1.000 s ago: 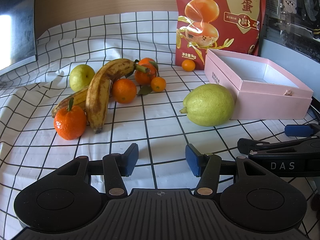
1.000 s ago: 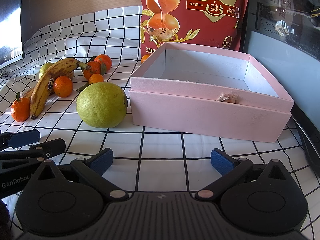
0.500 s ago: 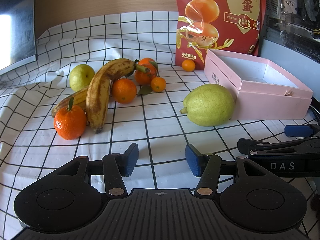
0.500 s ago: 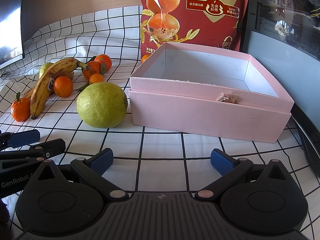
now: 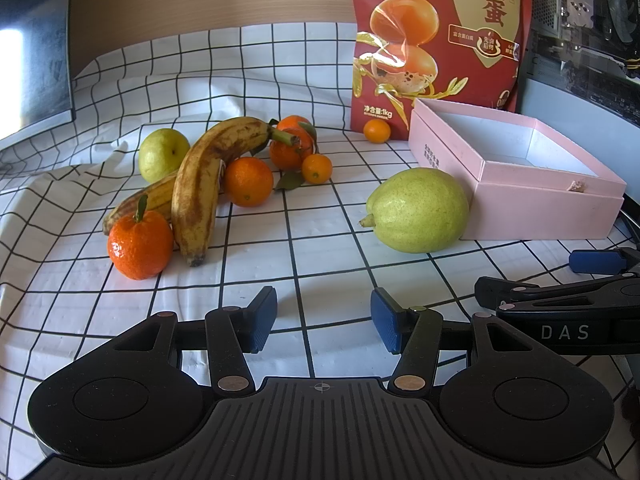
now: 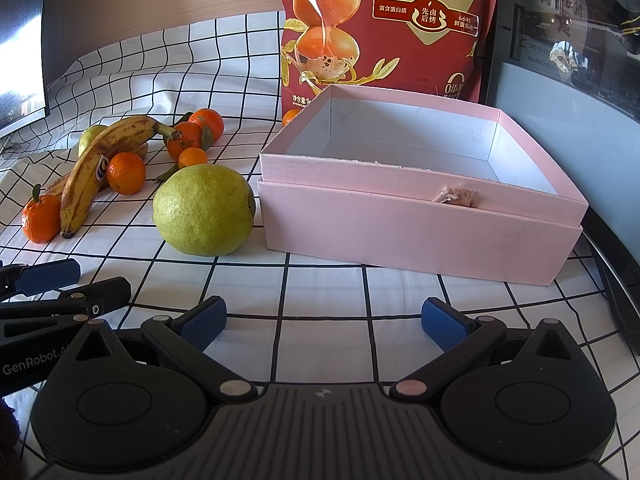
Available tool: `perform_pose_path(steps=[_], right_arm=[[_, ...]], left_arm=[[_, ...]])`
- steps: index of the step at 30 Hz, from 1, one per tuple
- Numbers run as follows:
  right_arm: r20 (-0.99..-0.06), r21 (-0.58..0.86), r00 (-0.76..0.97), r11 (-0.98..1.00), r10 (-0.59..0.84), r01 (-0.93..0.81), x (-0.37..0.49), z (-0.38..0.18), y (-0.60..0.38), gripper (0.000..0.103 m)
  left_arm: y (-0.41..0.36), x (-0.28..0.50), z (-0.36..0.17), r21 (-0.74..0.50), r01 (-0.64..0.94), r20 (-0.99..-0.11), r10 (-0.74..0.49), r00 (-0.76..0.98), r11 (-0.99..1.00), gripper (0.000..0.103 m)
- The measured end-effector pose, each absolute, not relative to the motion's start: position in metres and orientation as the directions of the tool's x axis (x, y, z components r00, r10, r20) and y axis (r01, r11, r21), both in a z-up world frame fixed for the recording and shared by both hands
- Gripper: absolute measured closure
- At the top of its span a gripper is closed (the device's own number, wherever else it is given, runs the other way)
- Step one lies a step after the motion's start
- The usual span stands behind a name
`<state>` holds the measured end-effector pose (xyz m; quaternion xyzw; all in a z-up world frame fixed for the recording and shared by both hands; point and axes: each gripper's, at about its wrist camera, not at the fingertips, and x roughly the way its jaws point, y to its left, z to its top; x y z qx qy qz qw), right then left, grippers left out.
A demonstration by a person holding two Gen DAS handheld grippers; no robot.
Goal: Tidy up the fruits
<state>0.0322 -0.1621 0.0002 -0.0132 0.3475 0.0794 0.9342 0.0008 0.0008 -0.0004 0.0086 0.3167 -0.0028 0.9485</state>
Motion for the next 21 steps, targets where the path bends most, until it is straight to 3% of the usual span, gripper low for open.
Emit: perform_pose_path(steps=[9,13,16,21], right_arm=[[-0.651,0.034,0.746,0.987,0.141,-0.158,0.032,0.001,-0.162,0.0],[-0.714,0.032,0.681,0.98,0.159,-0.194,0.044,0.006,-0.163,0.0],[-0.764,0.035,0.625,0.978,0.16,-0.206,0.052,0.009,-0.162,0.0],[-0.816,0.032,0.564,0.985,0.124,-0.17,0.059,0.014,-0.159,0.0]], left_arm=[[0.001,0.001,-0.001,0.022,0.01,-0.6,0.005,0.8,1.0,0.044],[0.004,0.0,0.0,0.005,0.015,-0.6,-0.01,0.8,1.0,0.047],[0.01,-0.002,0.002,-0.021,0.064,-0.609,-0.063,0.791,0.998,0.048],[0.052,0.0,0.026,-0.162,0.185,-0.653,-0.246,0.716,0.969,0.048]])
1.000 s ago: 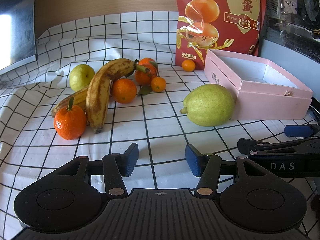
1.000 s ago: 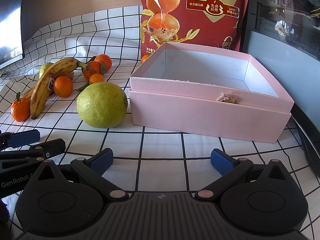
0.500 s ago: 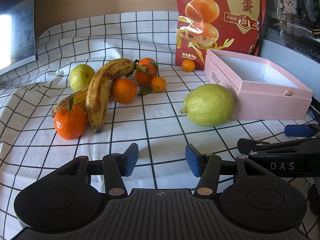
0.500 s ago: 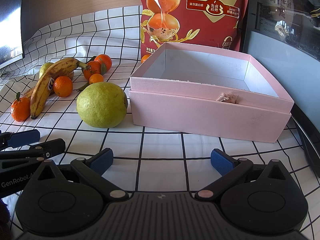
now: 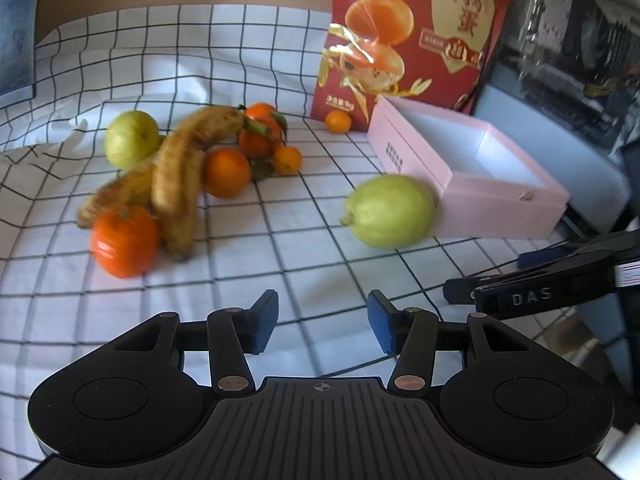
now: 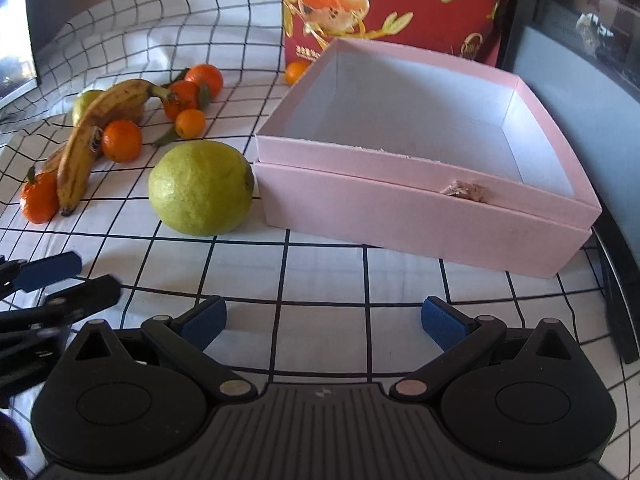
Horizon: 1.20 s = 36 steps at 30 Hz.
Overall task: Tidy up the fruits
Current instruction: 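Reach the right tool to the yellow banana and close on it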
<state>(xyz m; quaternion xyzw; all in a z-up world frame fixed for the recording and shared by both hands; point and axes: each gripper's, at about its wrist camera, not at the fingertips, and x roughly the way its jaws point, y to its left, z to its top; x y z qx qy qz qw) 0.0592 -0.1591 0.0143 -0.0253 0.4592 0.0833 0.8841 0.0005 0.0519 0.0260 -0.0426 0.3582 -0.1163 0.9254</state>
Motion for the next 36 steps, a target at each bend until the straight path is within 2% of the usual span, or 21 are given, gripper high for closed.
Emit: perform_pose_path(steps=[3,4,5,6,9,12,13,14,15,21,26,27,28,29,31,36], right_arm=[[-0.842,0.028,0.528,0.986,0.111,-0.163,0.066,0.017,-0.155,0.0],[-0.845,0.029,0.524,0.987,0.11,-0.161,0.066,0.019,-0.152,0.005],[-0.839,0.028,0.533,0.987,0.108,-0.155,0.065,0.024,-0.147,0.018],[-0.823,0.031,0.556,0.987,0.114,-0.156,0.062,0.032,-0.138,0.02],[-0.758,0.065,0.618,0.967,0.209,-0.247,0.055,0.066,-0.1,0.02],[-0.7,0.117,0.639,0.934,0.318,-0.338,0.064,0.088,-0.058,0.024],[-0.693,0.155,0.624,0.92,0.361,-0.36,0.07,0.09,-0.045,0.03],[-0.69,0.182,0.611,0.91,0.388,-0.372,0.077,0.089,-0.034,0.039],[-0.687,0.206,0.599,0.901,0.411,-0.383,0.084,0.087,-0.022,0.042],[-0.693,0.276,0.561,0.885,0.453,-0.374,0.121,0.065,0.023,0.047],[-0.727,0.242,0.548,0.901,0.414,-0.359,0.129,0.049,0.041,0.051],[-0.729,0.22,0.552,0.902,0.405,-0.371,0.127,0.049,0.042,0.054],[-0.731,0.196,0.557,0.903,0.394,-0.382,0.124,0.049,0.041,0.064],[-0.733,0.193,0.551,0.899,0.398,-0.392,0.123,0.049,0.038,0.067],[-0.74,0.223,0.514,0.88,0.433,-0.42,0.121,0.05,0.027,0.069],[-0.723,0.161,0.527,0.851,0.447,-0.5,0.09,0.066,0.01,0.071]], left_arm=[[0.091,-0.005,0.044,-0.168,0.168,-0.626,-0.237,0.743,0.971,0.048],[0.104,-0.005,0.047,-0.17,0.151,-0.623,-0.225,0.749,0.974,0.048],[0.118,-0.004,0.05,-0.173,0.117,-0.628,-0.201,0.751,0.978,0.048],[0.131,-0.002,0.052,-0.179,0.082,-0.637,-0.179,0.75,0.98,0.049],[0.167,0.009,0.058,-0.233,-0.039,-0.674,-0.133,0.726,0.972,0.049],[0.191,0.017,0.065,-0.251,-0.115,-0.673,-0.088,0.734,0.961,0.049],[0.195,0.018,0.067,-0.249,-0.128,-0.673,-0.077,0.736,0.96,0.049],[0.198,0.018,0.068,-0.25,-0.133,-0.671,-0.072,0.738,0.959,0.049],[0.199,0.017,0.069,-0.249,-0.135,-0.67,-0.07,0.739,0.959,0.049],[0.202,-0.004,0.065,-0.275,-0.139,-0.699,-0.098,0.709,0.951,0.049],[0.204,-0.011,0.057,-0.262,-0.131,-0.708,-0.098,0.7,0.956,0.049],[0.205,-0.011,0.057,-0.267,-0.128,-0.705,-0.103,0.701,0.955,0.049],[0.204,-0.01,0.058,-0.268,-0.123,-0.703,-0.107,0.703,0.956,0.049],[0.203,-0.009,0.058,-0.268,-0.114,-0.7,-0.112,0.706,0.957,0.049],[0.201,-0.006,0.06,-0.274,-0.093,-0.692,-0.129,0.71,0.957,0.049],[0.19,0.003,0.06,-0.321,-0.022,-0.673,-0.211,0.709,0.947,0.049]])
